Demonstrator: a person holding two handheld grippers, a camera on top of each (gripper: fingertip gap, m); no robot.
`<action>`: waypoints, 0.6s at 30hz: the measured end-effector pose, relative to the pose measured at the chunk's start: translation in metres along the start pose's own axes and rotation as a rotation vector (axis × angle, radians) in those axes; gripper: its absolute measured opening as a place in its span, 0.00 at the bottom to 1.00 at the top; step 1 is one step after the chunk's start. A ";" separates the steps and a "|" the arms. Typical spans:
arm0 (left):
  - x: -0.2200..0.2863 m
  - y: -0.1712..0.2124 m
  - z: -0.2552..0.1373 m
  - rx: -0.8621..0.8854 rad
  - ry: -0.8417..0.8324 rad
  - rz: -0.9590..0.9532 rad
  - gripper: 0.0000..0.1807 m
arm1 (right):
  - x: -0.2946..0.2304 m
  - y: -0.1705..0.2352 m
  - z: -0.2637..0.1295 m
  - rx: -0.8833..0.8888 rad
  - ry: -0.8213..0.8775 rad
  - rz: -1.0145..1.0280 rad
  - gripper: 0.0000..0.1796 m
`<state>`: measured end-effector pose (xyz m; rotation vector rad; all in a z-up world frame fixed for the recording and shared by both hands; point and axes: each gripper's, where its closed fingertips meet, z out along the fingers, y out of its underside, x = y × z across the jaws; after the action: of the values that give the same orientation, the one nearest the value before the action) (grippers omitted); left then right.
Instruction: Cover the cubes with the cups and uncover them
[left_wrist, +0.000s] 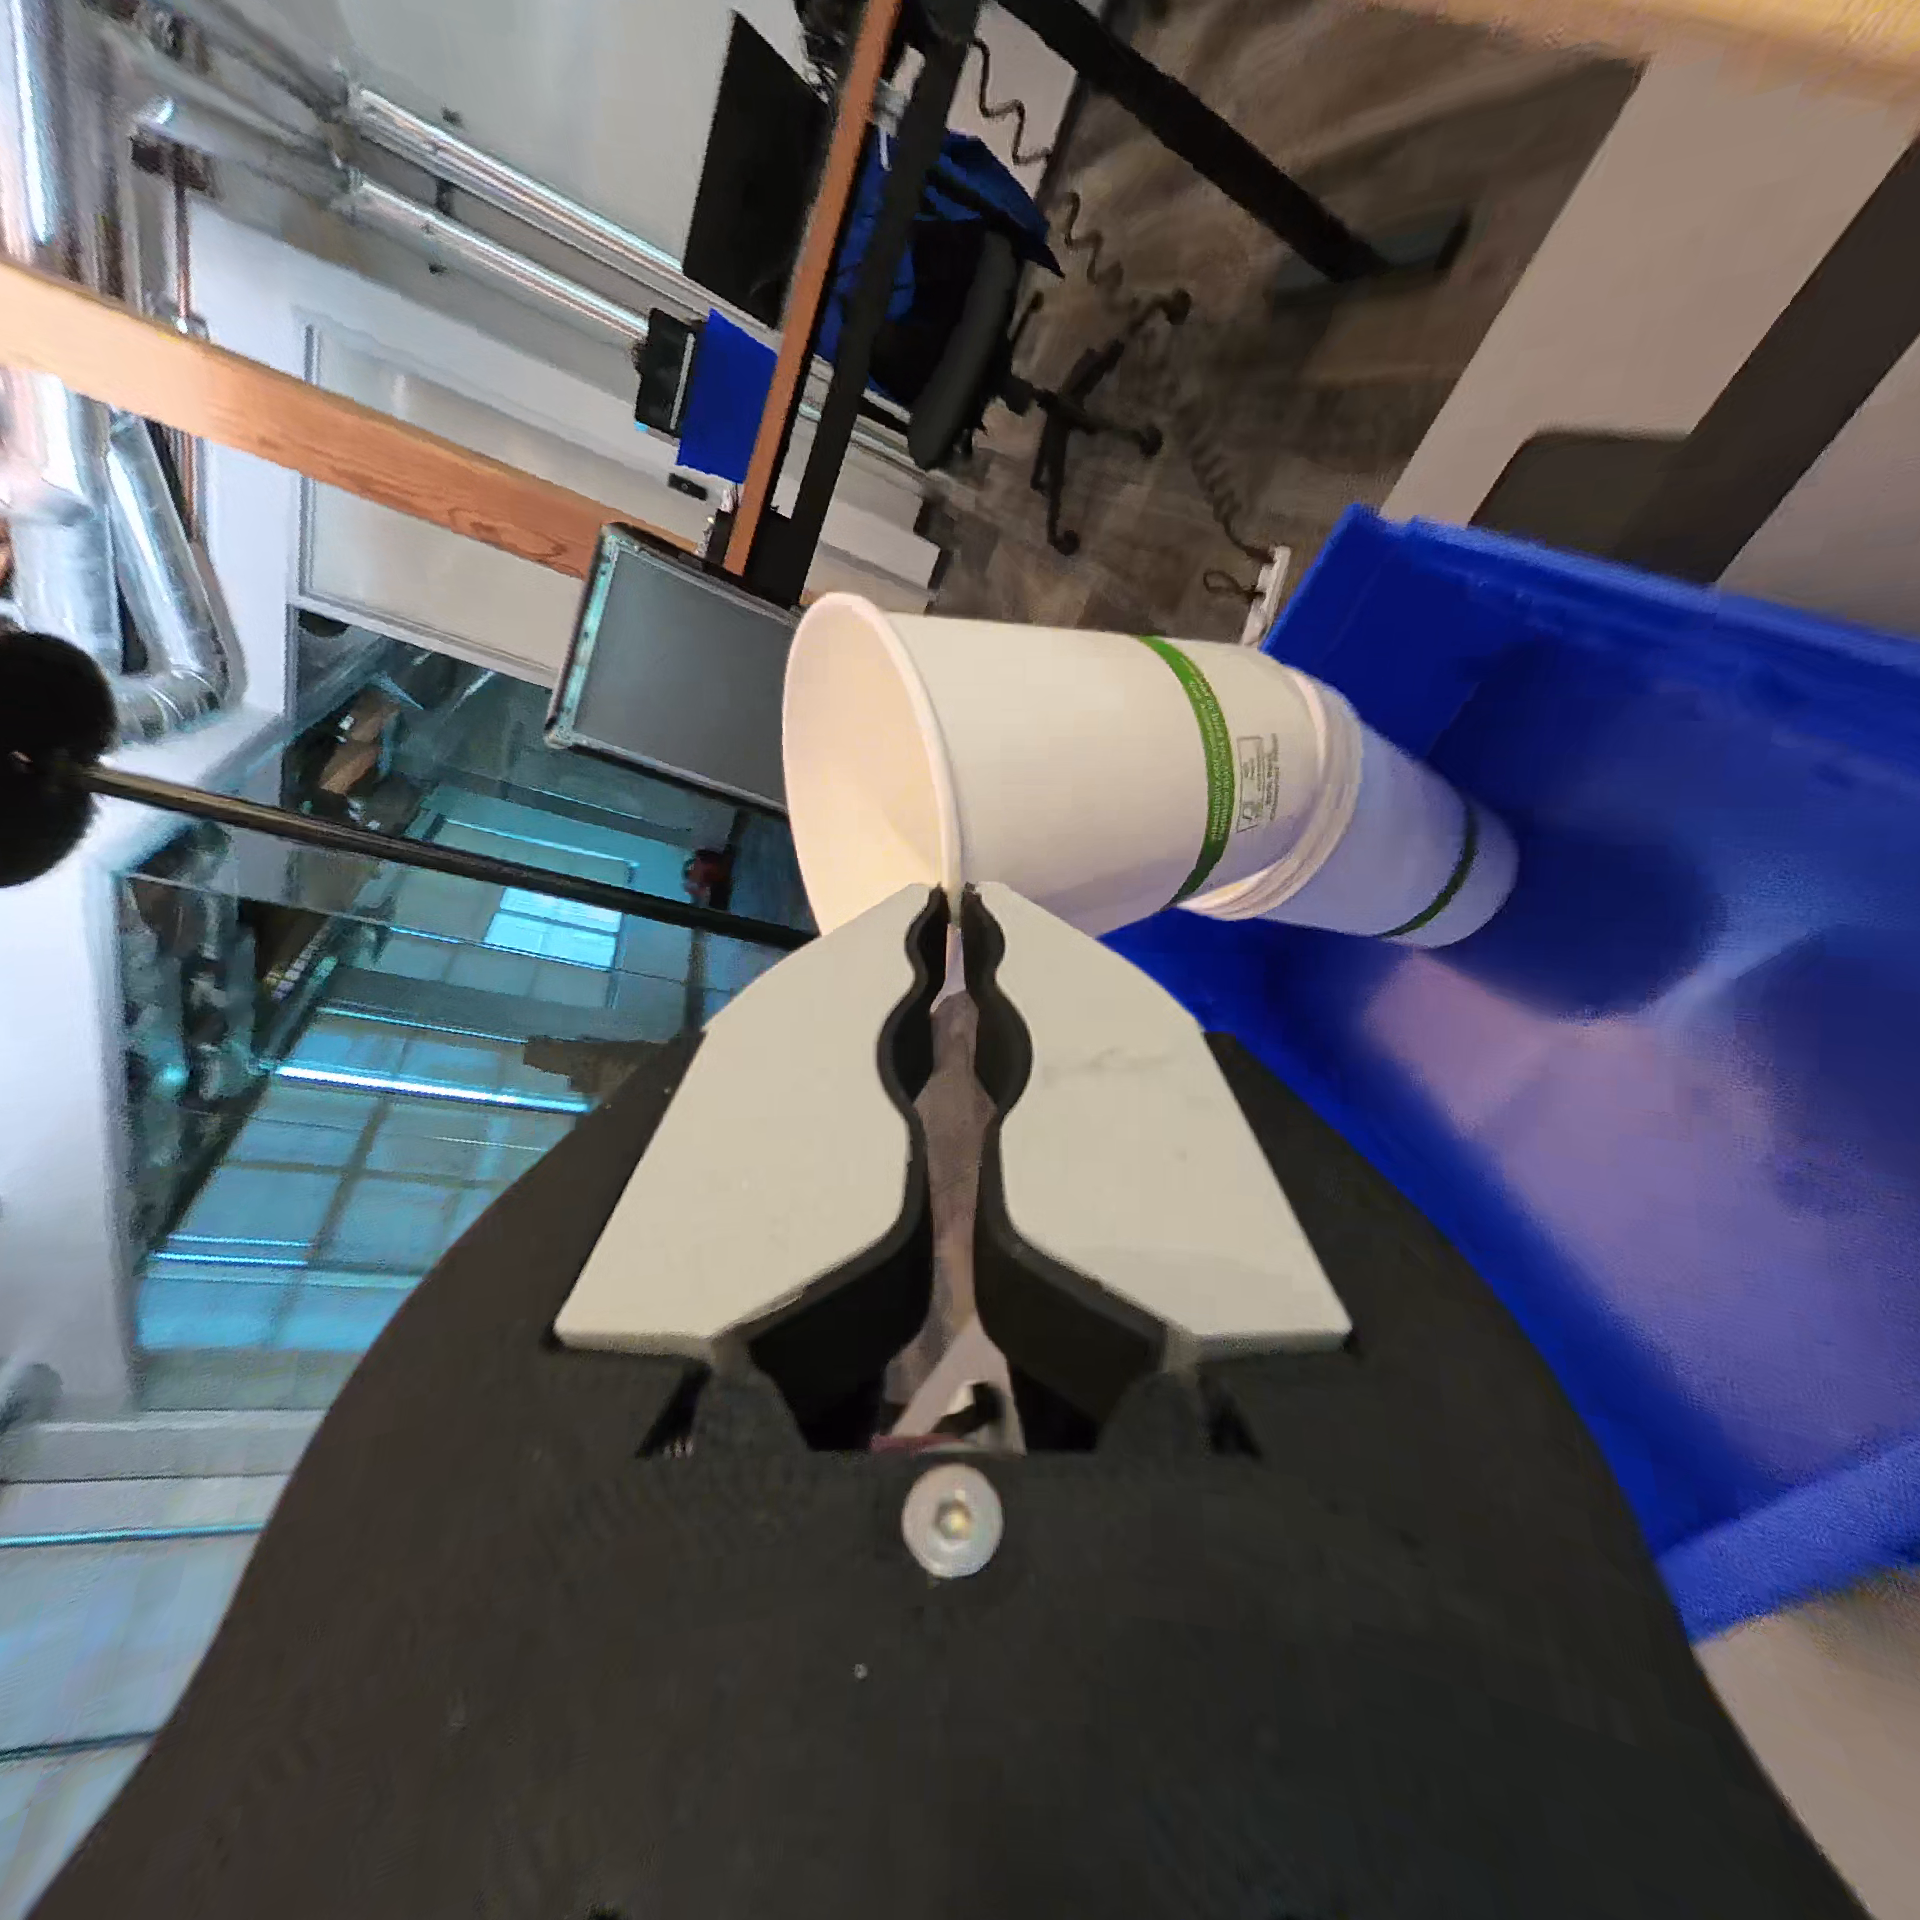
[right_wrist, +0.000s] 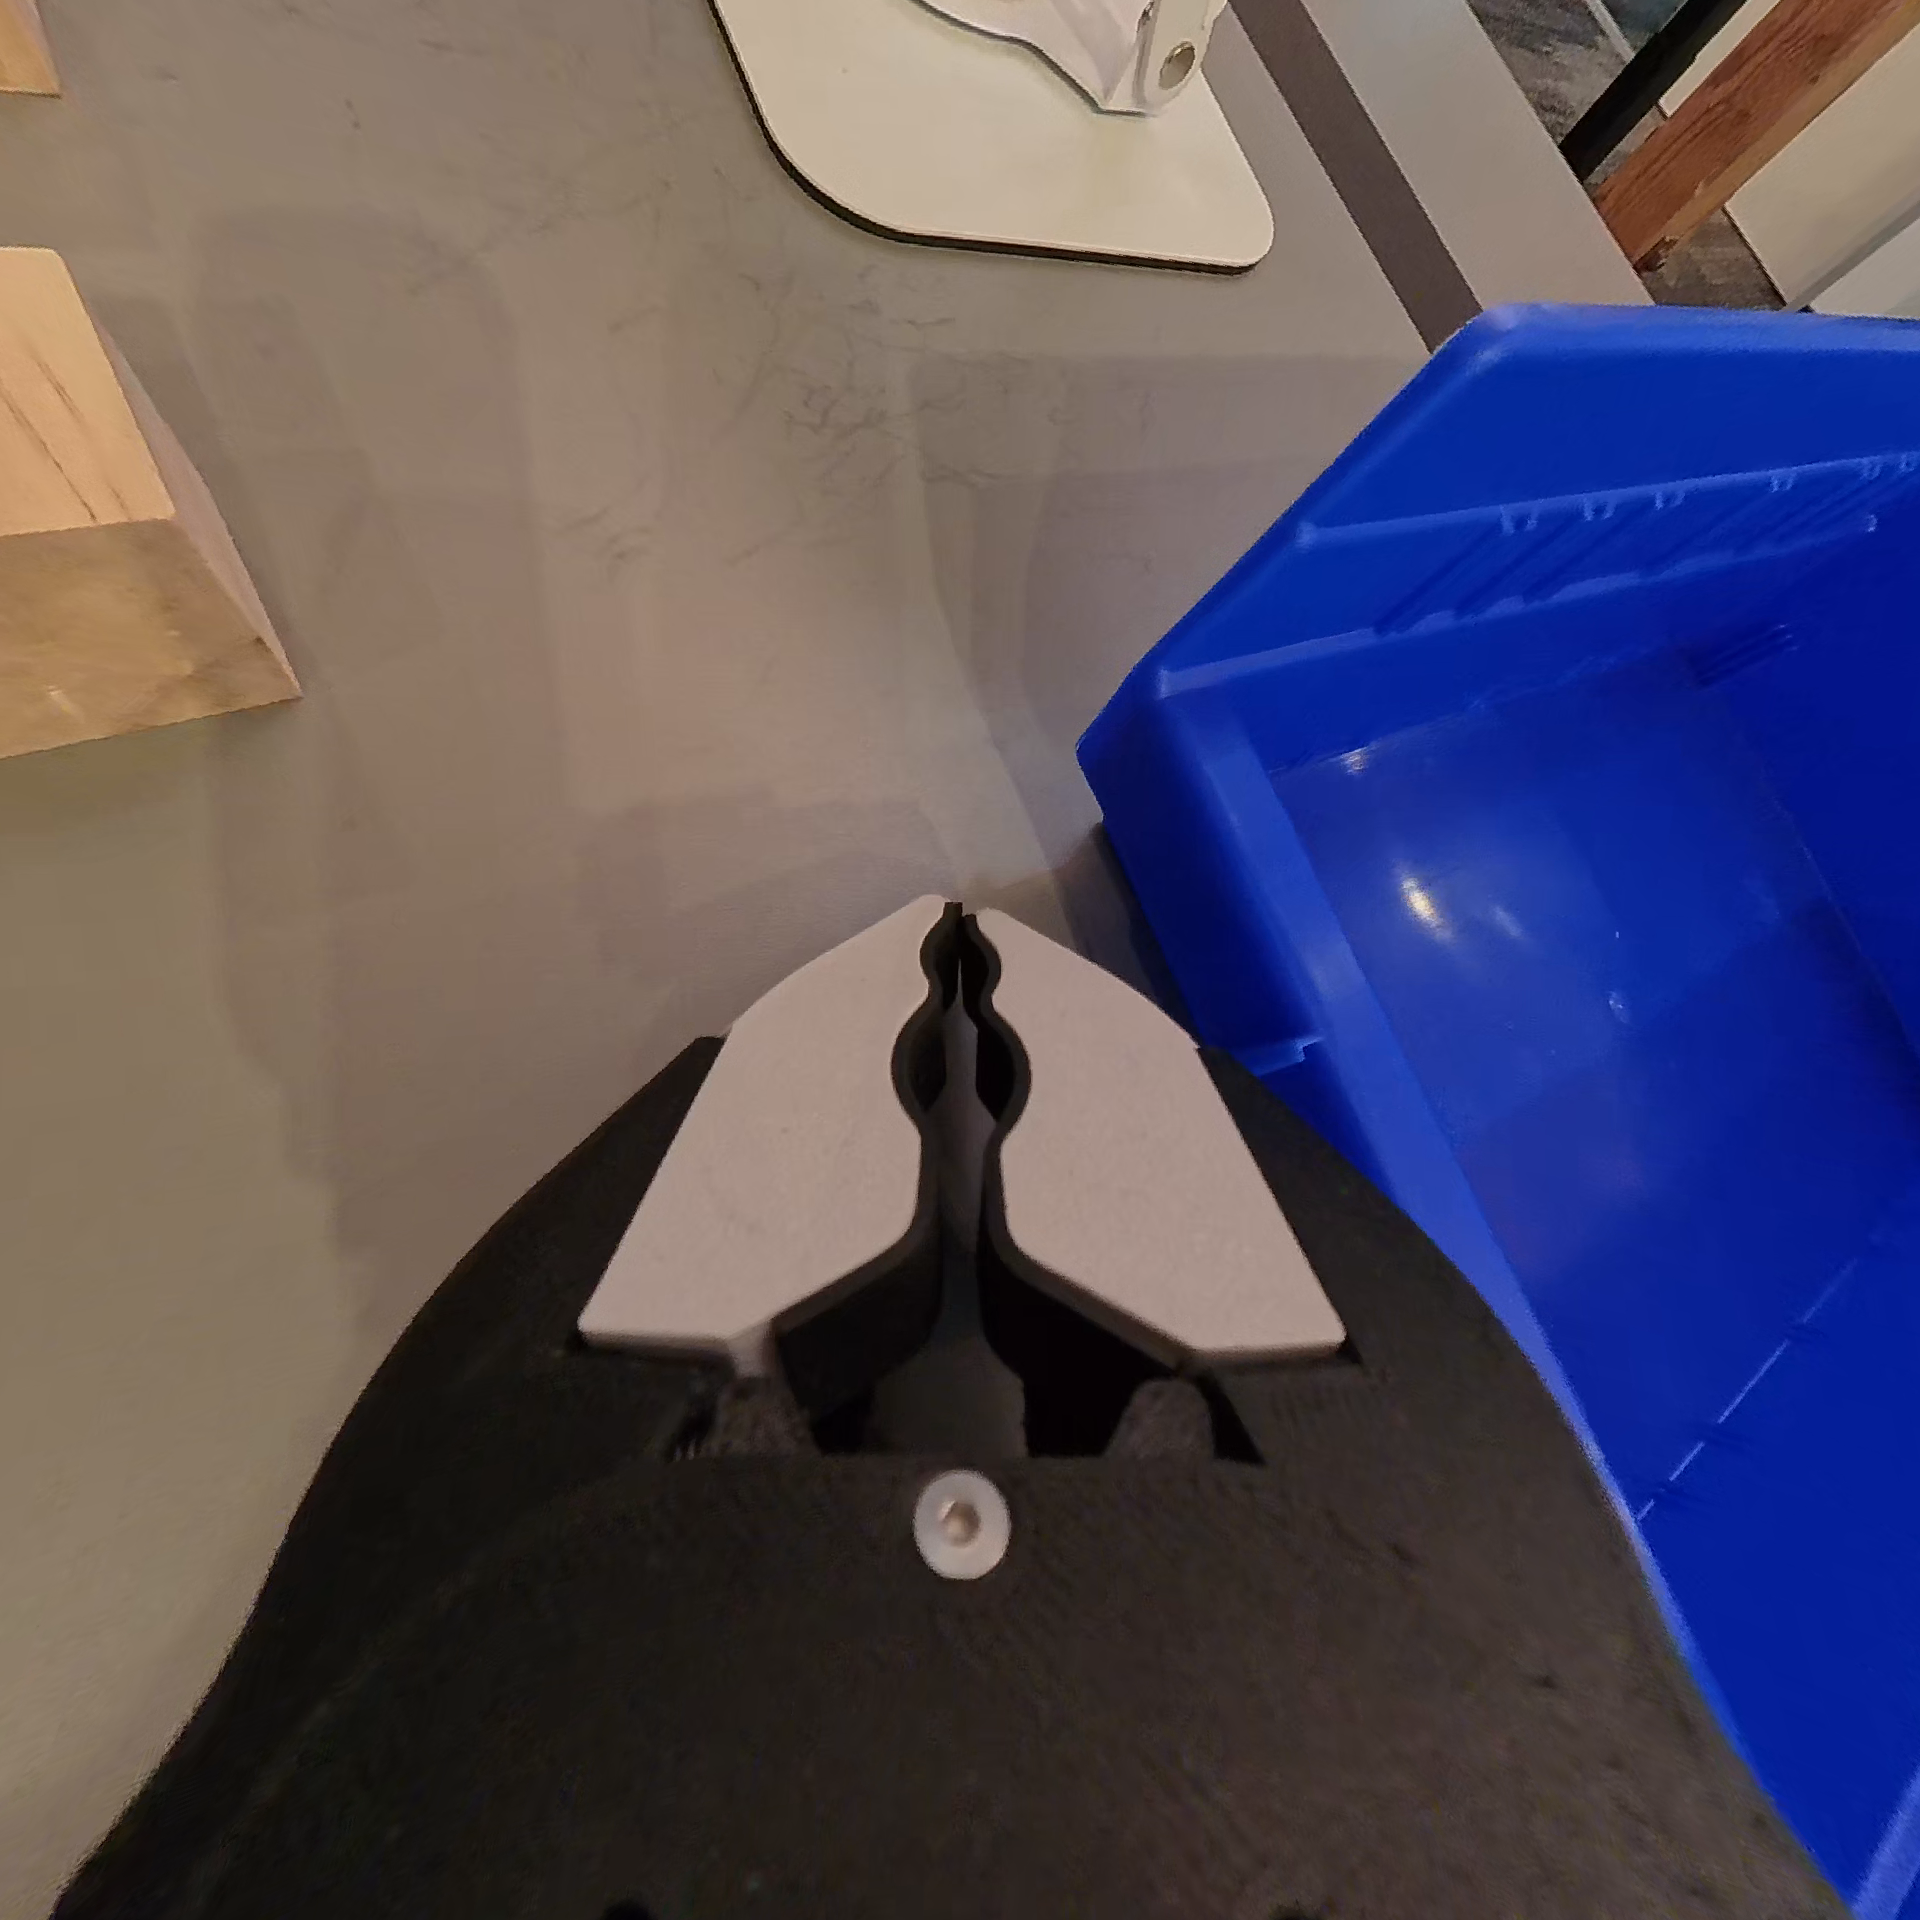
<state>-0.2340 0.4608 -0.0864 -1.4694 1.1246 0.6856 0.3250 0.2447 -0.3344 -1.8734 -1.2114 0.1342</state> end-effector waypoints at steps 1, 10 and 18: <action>0.002 -0.001 -0.011 0.015 0.001 -0.040 0.01 | 0.000 0.000 0.000 0.000 0.002 -0.001 0.00; 0.042 -0.024 -0.101 0.226 -0.050 -0.448 0.02 | -0.003 -0.009 -0.016 0.018 0.066 -0.075 0.00; 0.081 -0.040 -0.131 0.356 0.019 -0.675 0.01 | -0.028 -0.050 -0.034 0.124 0.115 -0.094 0.00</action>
<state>-0.1881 0.3105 -0.1126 -1.4197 0.6474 -0.0018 0.2930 0.2089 -0.2873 -1.6910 -1.1832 0.0481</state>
